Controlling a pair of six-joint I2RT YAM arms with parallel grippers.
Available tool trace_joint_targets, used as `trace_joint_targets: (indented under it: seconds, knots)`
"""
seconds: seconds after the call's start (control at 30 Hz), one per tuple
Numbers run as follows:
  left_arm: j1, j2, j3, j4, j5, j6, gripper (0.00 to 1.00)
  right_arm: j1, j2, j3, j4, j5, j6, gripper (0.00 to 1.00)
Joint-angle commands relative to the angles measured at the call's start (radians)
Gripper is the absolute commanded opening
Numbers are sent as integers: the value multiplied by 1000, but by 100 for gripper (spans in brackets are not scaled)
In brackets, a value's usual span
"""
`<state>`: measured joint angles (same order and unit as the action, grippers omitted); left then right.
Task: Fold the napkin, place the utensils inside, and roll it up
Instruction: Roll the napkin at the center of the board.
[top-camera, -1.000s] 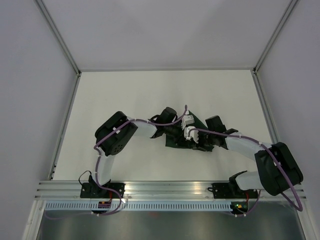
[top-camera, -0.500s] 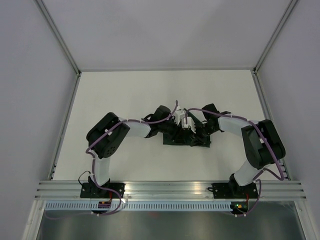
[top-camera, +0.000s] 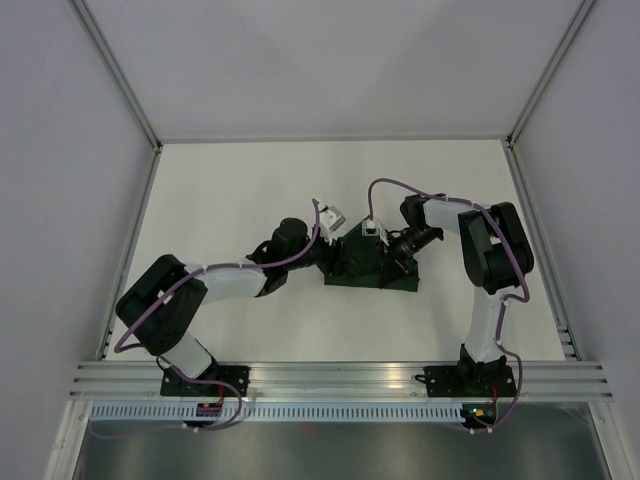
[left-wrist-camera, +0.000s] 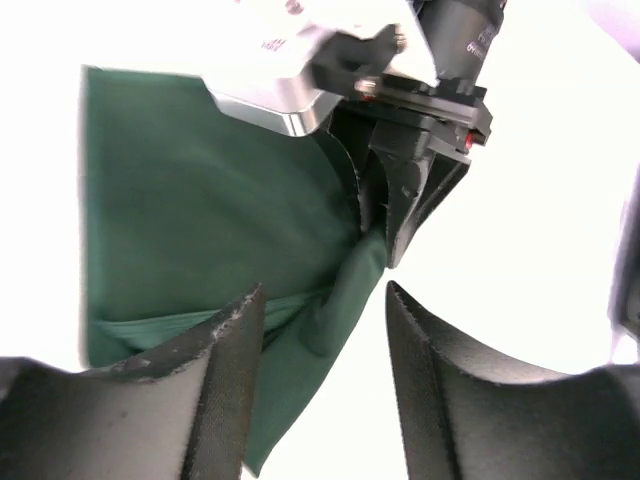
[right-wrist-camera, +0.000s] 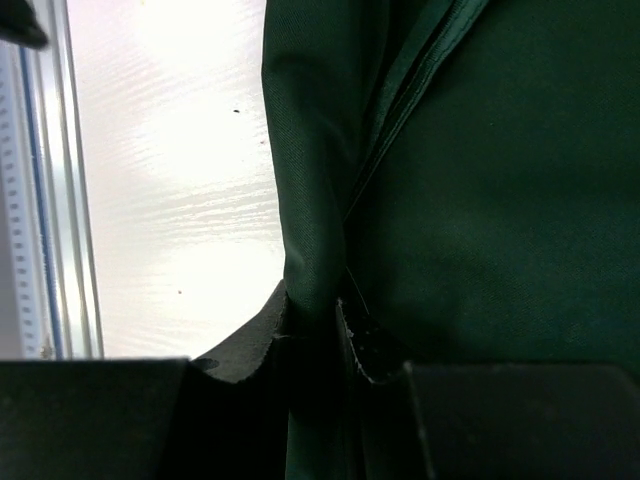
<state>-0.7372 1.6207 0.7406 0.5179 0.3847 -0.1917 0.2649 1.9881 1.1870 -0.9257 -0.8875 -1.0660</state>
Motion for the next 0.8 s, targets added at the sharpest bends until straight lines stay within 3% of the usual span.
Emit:
trace_joint_targets:
  seconds: [0.0,0.23,0.47,0.77]
  knots:
    - [-22,-56,-44,116,-107,128,61,-10,122,35,-34,104,-87,1]
    - [-119,-76,-66,91,-200,412,63,-38,201,124,-116,76,-101,1]
    - [-295,59,5,14,-306,719,69,-47,219,145,-128,71,-100,0]
    - [-329,203,-12,156,-380,853,75,-52,227,151,-136,65,-101,0]
